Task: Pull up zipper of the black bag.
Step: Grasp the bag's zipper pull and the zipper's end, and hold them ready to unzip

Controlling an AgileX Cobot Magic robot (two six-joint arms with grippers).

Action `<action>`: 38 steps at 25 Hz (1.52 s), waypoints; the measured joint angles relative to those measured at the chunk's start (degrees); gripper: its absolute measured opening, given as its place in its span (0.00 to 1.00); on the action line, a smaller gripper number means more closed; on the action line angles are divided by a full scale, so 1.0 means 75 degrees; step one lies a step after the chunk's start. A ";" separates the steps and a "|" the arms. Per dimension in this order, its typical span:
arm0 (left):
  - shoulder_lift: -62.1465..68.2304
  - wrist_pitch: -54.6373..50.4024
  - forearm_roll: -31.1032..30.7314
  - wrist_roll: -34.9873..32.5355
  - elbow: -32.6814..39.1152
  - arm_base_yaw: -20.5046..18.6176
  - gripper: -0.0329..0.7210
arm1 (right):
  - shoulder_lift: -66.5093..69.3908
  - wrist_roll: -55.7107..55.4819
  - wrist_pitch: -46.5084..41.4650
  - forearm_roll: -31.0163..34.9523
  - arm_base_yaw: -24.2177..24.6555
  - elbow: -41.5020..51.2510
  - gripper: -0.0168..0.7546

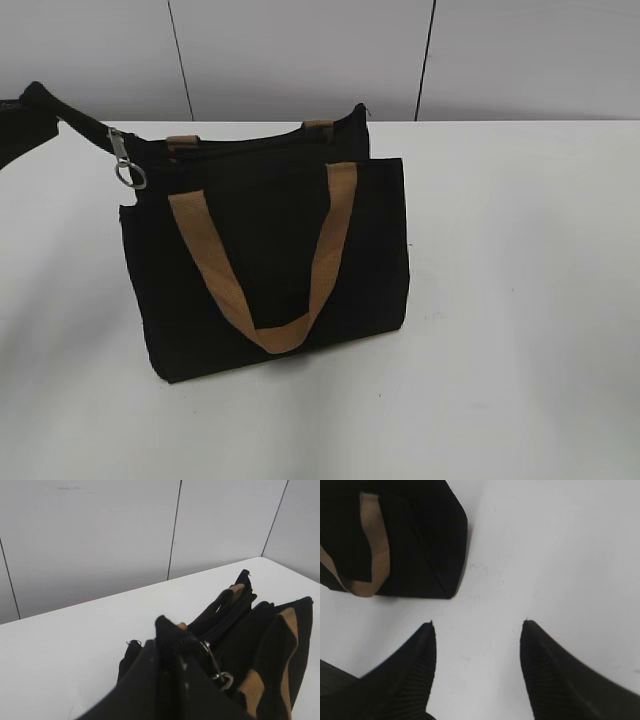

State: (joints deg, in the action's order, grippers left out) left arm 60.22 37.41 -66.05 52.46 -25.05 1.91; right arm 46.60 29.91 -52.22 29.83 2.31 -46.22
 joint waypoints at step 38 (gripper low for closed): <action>0.0000 0.0001 0.0000 0.0007 0.0000 0.0000 0.07 | 0.7222 0.1559 0.4356 0.1635 -0.6416 -0.3492 0.57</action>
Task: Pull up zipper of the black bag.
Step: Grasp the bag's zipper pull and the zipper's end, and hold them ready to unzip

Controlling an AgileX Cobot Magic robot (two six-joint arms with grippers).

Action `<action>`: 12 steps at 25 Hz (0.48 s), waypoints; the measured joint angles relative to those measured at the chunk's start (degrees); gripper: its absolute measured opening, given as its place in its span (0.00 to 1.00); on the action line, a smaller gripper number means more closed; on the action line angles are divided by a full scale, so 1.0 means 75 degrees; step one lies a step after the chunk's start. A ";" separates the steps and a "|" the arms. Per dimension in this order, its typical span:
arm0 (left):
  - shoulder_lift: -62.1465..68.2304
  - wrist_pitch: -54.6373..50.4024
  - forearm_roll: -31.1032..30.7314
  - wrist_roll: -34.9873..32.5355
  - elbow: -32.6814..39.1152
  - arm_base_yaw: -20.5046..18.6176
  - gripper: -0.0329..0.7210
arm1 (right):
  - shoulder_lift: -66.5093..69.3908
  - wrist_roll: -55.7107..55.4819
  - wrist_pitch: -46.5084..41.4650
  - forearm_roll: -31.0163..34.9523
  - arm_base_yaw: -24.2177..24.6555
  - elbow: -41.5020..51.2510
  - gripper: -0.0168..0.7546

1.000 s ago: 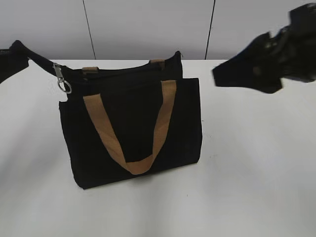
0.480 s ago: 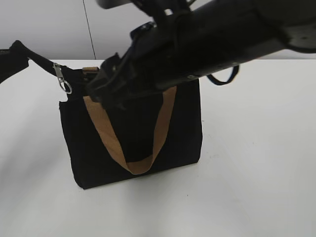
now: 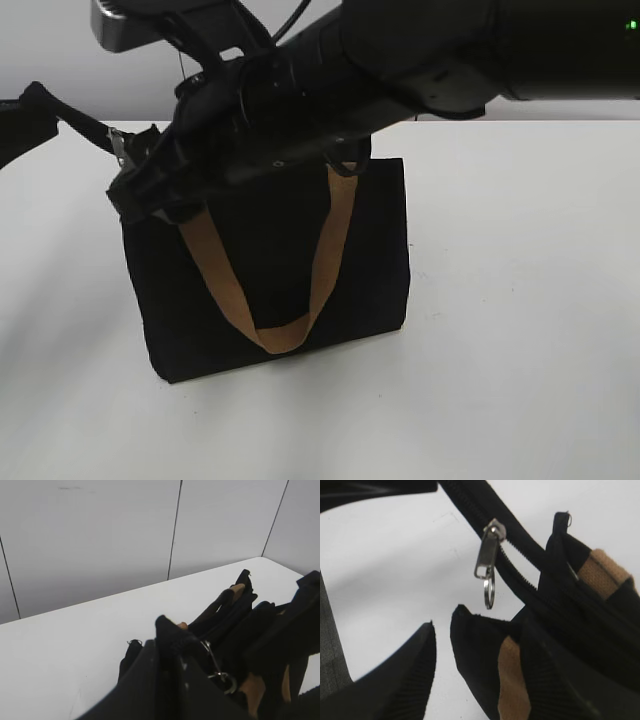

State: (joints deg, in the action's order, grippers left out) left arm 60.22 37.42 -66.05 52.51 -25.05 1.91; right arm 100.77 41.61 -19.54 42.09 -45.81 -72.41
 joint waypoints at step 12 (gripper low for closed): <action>0.0000 0.0000 0.0000 0.0000 0.0000 0.0000 0.07 | 0.0212 -0.0028 0.0616 0.0363 -0.0312 -0.0177 0.57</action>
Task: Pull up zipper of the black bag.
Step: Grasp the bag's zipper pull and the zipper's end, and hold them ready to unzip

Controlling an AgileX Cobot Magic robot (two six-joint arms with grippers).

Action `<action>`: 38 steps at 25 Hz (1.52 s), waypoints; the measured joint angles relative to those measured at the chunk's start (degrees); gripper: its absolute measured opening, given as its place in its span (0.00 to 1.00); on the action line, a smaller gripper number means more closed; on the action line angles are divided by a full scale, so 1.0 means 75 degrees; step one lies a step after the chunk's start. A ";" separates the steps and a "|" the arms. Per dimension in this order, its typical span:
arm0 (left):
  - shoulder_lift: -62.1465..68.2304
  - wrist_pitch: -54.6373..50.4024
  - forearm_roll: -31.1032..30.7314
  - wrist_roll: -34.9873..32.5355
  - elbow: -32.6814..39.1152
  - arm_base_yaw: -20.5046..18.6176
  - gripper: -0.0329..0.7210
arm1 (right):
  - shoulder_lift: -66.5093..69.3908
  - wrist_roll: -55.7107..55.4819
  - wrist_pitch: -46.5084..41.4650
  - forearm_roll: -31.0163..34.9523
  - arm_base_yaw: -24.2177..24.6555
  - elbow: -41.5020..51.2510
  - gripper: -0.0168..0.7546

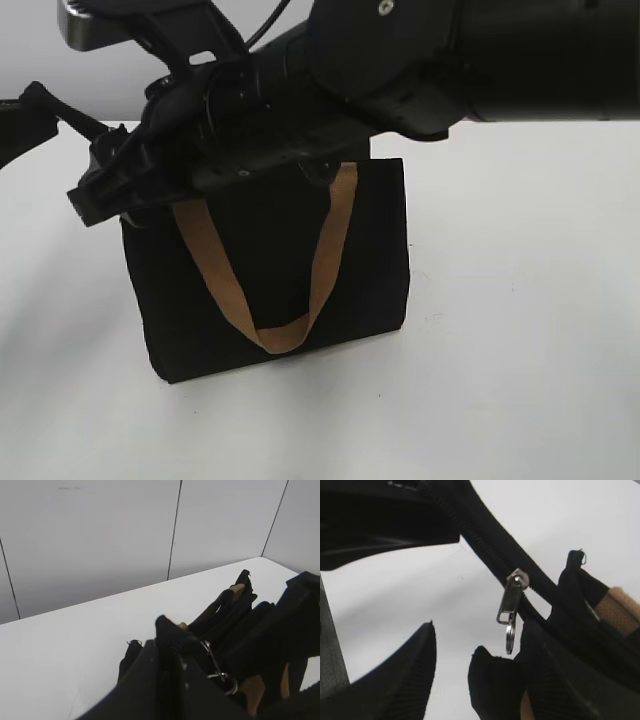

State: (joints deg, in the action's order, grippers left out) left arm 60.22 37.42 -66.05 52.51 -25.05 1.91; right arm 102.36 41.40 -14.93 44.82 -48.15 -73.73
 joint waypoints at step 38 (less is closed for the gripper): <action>0.0000 0.0000 0.0000 0.0000 0.0000 0.0000 0.07 | 0.0335 0.0007 0.0622 0.0018 -0.0081 -0.0006 0.31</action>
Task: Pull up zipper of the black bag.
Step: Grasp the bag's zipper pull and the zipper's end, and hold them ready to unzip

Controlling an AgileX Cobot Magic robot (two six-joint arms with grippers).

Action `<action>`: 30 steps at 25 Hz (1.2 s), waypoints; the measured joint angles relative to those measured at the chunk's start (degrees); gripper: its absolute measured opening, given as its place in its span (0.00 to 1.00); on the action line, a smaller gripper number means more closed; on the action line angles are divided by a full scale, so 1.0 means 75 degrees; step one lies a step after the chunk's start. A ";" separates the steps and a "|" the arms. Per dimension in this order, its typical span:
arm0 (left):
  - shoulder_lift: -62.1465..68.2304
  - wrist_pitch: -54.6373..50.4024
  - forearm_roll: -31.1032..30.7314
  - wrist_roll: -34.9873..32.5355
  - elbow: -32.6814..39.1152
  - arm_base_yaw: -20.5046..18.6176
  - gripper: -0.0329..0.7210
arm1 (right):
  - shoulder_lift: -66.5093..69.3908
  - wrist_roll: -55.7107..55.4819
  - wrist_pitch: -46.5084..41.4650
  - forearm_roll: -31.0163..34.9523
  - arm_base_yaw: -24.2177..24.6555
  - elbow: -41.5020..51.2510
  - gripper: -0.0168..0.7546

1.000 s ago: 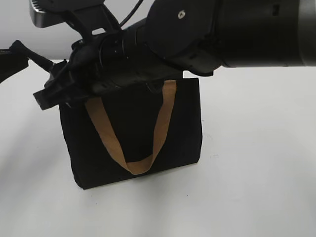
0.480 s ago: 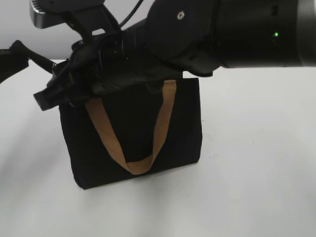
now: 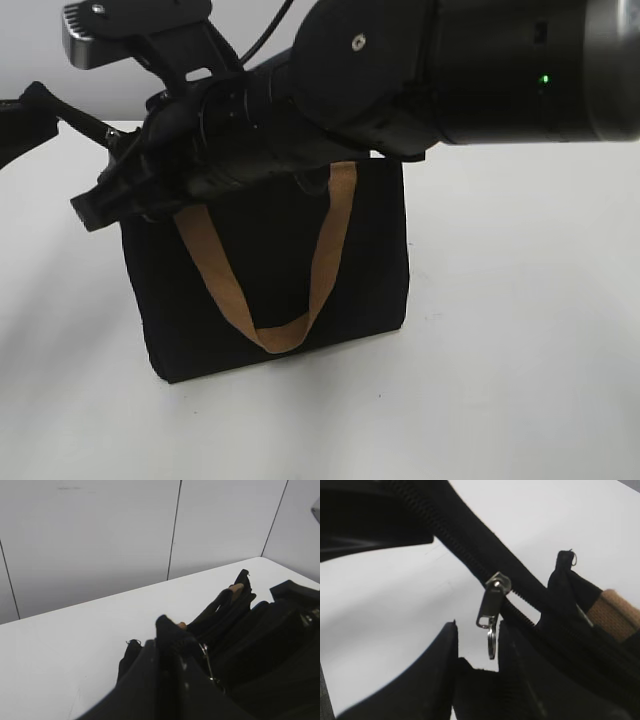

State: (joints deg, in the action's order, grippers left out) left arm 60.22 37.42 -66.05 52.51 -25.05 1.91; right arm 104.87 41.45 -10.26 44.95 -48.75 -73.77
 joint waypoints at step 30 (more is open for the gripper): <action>-0.0010 0.0013 0.0011 0.0000 0.0000 0.0000 0.07 | -0.0407 -0.0125 -0.0695 -0.0037 0.0638 0.0000 0.02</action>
State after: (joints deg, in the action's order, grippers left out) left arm 60.15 37.51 -65.96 52.51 -25.05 1.91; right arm 101.82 40.51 -15.47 44.68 -43.97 -73.77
